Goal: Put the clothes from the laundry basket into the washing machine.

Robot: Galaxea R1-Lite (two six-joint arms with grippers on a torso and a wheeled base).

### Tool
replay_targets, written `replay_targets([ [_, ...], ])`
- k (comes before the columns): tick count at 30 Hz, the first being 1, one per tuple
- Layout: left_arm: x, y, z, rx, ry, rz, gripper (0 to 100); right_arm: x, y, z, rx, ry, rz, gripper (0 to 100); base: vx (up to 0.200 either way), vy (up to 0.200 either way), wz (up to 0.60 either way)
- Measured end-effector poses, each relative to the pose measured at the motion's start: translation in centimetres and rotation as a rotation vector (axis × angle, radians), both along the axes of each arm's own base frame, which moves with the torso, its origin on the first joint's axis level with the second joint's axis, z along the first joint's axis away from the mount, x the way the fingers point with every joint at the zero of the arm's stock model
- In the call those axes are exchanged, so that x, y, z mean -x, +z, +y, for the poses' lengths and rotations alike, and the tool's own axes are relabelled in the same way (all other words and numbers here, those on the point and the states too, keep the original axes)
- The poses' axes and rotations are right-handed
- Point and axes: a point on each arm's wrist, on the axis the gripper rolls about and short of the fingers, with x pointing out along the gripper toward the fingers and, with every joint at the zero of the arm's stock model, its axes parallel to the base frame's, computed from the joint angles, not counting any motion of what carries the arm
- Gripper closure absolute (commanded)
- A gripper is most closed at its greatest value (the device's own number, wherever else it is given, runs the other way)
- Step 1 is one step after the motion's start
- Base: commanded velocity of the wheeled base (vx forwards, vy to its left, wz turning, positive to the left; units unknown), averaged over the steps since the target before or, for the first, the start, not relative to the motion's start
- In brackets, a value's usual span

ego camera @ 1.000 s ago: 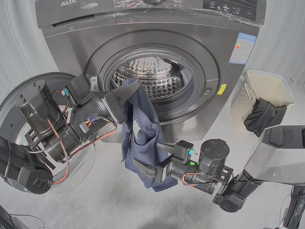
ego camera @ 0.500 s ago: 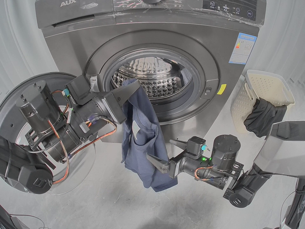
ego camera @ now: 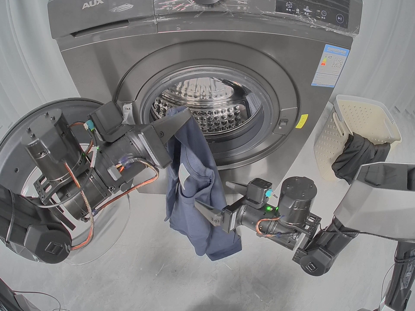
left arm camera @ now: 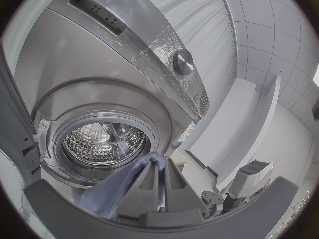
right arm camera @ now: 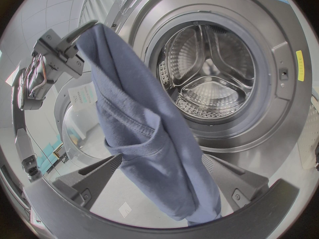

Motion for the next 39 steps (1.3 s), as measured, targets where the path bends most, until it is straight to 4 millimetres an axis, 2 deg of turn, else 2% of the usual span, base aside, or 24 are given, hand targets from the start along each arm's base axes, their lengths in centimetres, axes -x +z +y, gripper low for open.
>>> replay_targets([
  [6, -0.1, 0.4, 0.0, 0.010, 0.003, -0.012, 100, 0.8, -0.3, 1.9, -0.004, 0.046, -0.007, 0, 0.000, 0.000, 0.00],
  [13, -0.1, 0.5, -0.1, 0.013, 0.003, -0.016, 100, 1.5, 0.1, 2.9, -0.012, 0.075, -0.019, 0, 0.000, 0.000, 0.00],
  [27, 0.0, 0.6, 0.0, 0.014, 0.004, -0.016, 100, 0.2, 0.3, 1.6, -0.011, 0.033, -0.022, 0, 0.000, 0.000, 0.00],
  [33, 0.0, 0.6, 0.1, 0.014, 0.006, -0.015, 100, 0.4, 0.0, 1.6, 0.002, 0.036, -0.023, 0, 0.000, 0.000, 0.00],
  [39, 0.1, 0.6, 0.2, 0.015, 0.007, -0.017, 100, 0.8, -0.5, 0.2, 0.036, 0.019, -0.003, 0, 0.000, 0.000, 0.00],
])
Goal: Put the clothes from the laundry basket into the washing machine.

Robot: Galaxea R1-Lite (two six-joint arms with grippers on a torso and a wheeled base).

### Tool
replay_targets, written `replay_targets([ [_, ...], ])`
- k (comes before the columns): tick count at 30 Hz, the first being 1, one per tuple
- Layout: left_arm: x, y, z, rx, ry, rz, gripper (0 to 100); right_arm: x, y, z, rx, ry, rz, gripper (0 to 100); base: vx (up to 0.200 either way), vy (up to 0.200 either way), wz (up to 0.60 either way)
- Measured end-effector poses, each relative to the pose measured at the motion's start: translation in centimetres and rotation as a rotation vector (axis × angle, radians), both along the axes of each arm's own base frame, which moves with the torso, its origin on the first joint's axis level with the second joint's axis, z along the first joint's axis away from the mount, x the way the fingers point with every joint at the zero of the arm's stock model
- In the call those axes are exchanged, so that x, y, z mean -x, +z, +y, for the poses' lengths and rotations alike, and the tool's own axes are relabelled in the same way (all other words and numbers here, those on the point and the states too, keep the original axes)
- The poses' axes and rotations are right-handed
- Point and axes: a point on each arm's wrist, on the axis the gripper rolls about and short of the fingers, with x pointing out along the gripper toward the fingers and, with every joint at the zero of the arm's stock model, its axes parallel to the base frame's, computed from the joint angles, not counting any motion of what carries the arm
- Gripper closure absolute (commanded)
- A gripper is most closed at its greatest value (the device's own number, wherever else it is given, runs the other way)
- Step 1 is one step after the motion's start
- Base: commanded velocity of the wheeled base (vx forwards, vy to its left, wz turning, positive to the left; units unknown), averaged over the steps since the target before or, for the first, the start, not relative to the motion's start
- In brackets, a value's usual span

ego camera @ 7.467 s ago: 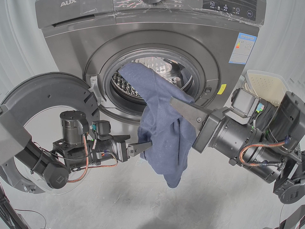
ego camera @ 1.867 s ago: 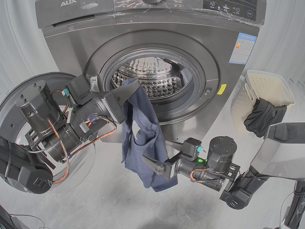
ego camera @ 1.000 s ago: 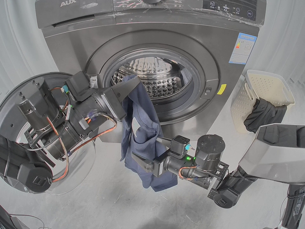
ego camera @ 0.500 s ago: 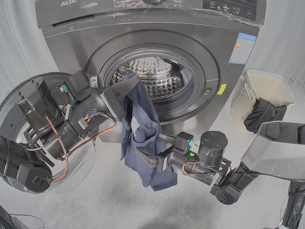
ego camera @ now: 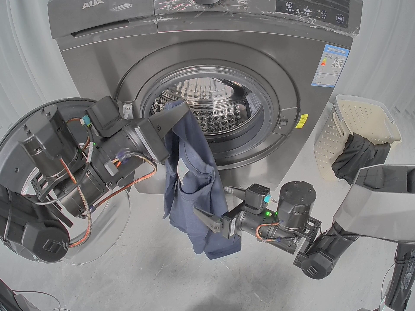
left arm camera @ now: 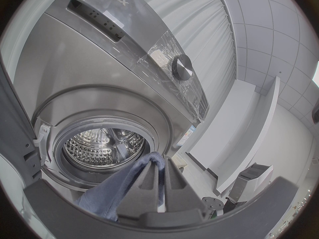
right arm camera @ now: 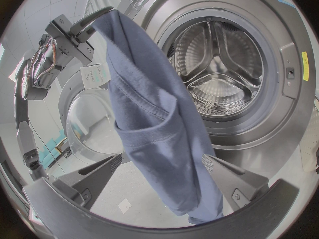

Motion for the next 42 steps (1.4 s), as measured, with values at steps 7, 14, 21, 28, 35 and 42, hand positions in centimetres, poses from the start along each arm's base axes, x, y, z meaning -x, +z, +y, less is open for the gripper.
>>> replay_targets([
  [7, 0.1, 0.0, 0.0, 0.001, -0.003, -0.001, 100, -0.9, 0.6, -0.2, -0.015, -0.024, -0.025, 0, 0.000, 0.000, 0.00],
  [14, 0.2, 0.2, 0.1, 0.005, -0.004, -0.003, 100, -0.8, 0.9, 2.2, -0.037, 0.004, -0.048, 0, 0.000, 0.000, 0.00],
  [21, 0.2, 0.2, 0.1, 0.007, -0.003, -0.004, 100, -0.4, 1.2, 3.6, -0.053, 0.029, -0.062, 0, 0.000, 0.000, 0.00],
  [28, 0.2, 0.3, 0.1, 0.009, -0.001, -0.008, 100, 0.3, 1.3, 4.3, -0.056, 0.044, -0.061, 100, 0.000, 0.000, 0.00],
  [35, 0.2, 0.2, 0.1, 0.007, 0.000, -0.005, 100, 0.8, 1.1, 4.4, -0.054, 0.046, -0.059, 100, 0.000, 0.000, 0.00],
  [42, 0.0, 0.2, 0.3, 0.006, 0.008, -0.004, 100, 2.0, 1.9, 2.7, -0.035, 0.039, -0.042, 100, 0.000, 0.000, 0.00],
])
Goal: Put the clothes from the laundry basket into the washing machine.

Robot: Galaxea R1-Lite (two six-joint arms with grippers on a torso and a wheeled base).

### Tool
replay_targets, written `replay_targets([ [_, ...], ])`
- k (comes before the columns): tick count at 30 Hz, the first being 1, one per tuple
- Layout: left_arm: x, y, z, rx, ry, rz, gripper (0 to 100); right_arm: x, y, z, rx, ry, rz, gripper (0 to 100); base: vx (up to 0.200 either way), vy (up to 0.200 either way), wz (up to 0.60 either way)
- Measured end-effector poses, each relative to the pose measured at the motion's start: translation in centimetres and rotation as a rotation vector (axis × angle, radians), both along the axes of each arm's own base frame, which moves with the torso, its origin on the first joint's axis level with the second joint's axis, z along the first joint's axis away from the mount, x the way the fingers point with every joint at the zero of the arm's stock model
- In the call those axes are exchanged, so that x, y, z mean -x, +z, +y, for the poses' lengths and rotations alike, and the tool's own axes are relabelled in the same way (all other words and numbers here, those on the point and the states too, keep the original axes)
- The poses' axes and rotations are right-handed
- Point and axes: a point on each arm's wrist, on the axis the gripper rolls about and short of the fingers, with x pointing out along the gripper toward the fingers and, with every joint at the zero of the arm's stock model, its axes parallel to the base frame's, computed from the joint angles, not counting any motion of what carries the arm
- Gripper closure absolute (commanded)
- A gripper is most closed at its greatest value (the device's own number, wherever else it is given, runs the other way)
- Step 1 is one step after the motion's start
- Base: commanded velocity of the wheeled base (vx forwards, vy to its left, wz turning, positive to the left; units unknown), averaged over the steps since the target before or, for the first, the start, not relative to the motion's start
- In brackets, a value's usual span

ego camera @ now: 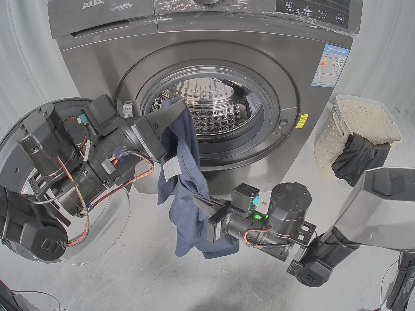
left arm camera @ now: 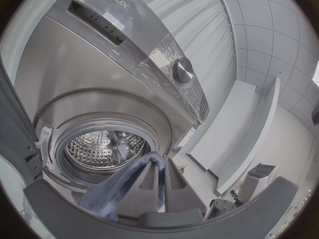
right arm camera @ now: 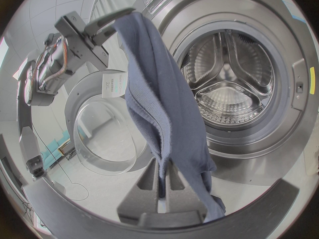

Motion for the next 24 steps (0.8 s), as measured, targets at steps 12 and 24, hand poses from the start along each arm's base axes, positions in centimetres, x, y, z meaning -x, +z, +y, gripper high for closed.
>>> replay_targets([
  [12, 0.4, 0.0, 0.5, -0.004, 0.009, 0.005, 100, 0.3, 2.8, -5.1, 0.010, -0.097, -0.020, 100, 0.000, 0.000, 0.00],
  [24, 3.5, -1.6, 2.4, -0.046, -0.007, 0.041, 100, -0.6, 4.4, -7.3, -0.019, -0.159, -0.063, 0, 0.000, 0.000, 0.00],
])
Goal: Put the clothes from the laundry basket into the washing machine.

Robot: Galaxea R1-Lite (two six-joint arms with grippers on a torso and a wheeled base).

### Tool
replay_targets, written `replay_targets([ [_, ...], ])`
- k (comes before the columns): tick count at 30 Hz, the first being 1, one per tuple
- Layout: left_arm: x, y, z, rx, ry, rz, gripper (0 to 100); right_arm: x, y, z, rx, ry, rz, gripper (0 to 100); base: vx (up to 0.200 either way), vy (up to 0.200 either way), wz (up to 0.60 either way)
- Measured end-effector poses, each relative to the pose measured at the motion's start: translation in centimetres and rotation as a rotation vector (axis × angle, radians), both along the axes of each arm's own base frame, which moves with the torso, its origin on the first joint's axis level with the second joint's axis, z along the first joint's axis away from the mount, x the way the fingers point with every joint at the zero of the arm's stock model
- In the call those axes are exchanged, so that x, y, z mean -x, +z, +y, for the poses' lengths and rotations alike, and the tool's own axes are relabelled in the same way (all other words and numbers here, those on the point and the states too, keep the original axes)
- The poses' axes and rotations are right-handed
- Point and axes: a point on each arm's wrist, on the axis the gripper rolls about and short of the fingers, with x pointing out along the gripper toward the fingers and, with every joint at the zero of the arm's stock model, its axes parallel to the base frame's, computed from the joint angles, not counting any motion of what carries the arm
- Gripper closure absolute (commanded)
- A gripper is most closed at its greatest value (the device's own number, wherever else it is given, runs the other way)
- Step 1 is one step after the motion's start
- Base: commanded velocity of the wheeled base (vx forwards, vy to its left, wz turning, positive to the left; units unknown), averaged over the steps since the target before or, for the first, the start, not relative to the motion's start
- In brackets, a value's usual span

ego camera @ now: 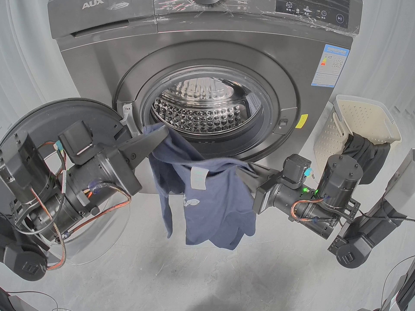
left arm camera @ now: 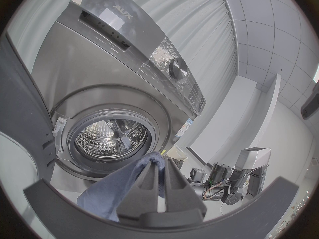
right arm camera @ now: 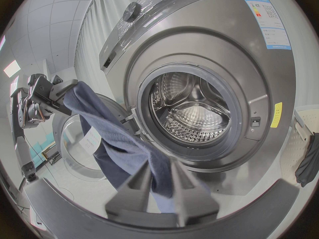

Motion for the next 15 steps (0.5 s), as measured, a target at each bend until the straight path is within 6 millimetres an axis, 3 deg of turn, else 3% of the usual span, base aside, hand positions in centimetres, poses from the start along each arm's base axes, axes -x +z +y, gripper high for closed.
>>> replay_targets([
  [5, 0.8, 0.1, 0.3, 0.013, -0.011, -0.028, 100, 1.1, -0.5, 0.5, 0.015, 0.031, 0.018, 0, 0.000, 0.000, 0.00],
  [11, 0.9, 1.1, 0.5, 0.041, -0.015, -0.102, 100, 2.8, -2.5, 0.3, 0.080, 0.068, 0.093, 0, 0.000, 0.000, 0.00],
  [15, 1.0, 1.5, 0.5, 0.047, -0.026, -0.126, 100, 2.4, -3.1, 0.3, 0.093, 0.062, 0.108, 0, 0.000, 0.000, 0.00],
])
